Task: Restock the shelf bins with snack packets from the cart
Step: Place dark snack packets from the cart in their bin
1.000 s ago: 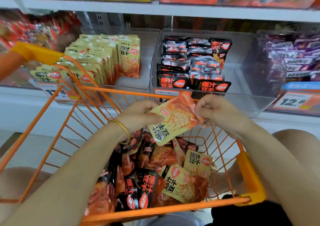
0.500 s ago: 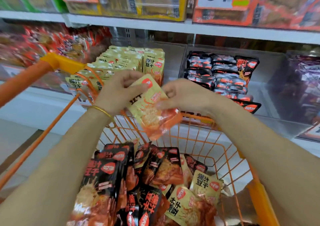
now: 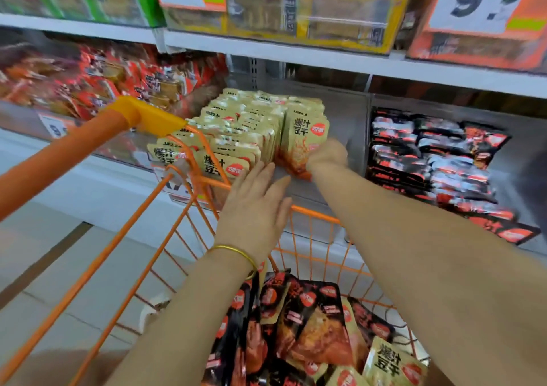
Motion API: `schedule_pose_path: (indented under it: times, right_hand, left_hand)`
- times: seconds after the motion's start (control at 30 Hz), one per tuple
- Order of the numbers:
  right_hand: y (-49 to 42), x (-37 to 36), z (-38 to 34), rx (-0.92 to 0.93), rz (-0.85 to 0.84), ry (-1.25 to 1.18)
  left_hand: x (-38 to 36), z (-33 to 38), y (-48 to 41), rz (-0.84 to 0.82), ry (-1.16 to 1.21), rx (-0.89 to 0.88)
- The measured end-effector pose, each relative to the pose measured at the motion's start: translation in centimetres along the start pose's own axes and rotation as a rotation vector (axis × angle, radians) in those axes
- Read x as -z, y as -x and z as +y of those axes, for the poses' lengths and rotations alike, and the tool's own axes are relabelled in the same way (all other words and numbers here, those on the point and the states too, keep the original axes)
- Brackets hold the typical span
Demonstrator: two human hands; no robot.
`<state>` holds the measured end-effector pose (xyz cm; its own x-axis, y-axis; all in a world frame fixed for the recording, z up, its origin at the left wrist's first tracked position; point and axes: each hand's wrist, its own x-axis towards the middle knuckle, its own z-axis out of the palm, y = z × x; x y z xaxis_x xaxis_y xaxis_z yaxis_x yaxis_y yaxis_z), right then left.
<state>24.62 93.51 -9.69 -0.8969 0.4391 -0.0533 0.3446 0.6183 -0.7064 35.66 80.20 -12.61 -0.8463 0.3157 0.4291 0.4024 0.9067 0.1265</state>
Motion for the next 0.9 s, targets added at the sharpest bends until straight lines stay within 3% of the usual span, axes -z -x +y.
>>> schedule_pose_path:
  times: [0.13, 0.27, 0.47, 0.57, 0.77, 0.87, 0.9]
  right_hand:
    - [-1.7, -1.5, 0.3, -0.064, -0.01, 0.058]
    - [-2.5, -2.6, -0.3, -0.008, 0.023, 0.082]
    - [-3.1, -3.7, -0.4, -0.027, 0.053, -0.009]
    - [-3.2, -3.7, -0.4, -0.046, 0.107, 0.145]
    - [-2.2, -2.4, -0.8, -0.042, 0.052, 0.172]
    - [0.7, -0.4, -2.2, 0.0, 0.02, -0.036]
    - [2.3, 0.6, -2.3, 0.104, 0.012, -0.155]
  left_hand:
    - [-0.2, -0.3, 0.1, 0.007, 0.021, 0.026]
    - [-0.3, -0.2, 0.1, 0.025, 0.022, 0.027]
    - [-0.2, 0.0, 0.0, 0.021, 0.024, 0.024]
    - [-0.2, 0.1, 0.0, 0.033, 0.021, 0.024]
    - [-0.3, -0.1, 0.1, 0.045, 0.006, 0.002]
    - [0.0, -0.1, 0.0, 0.003, 0.039, 0.013]
    - [0.3, -0.1, 0.0, -0.022, 0.061, 0.024]
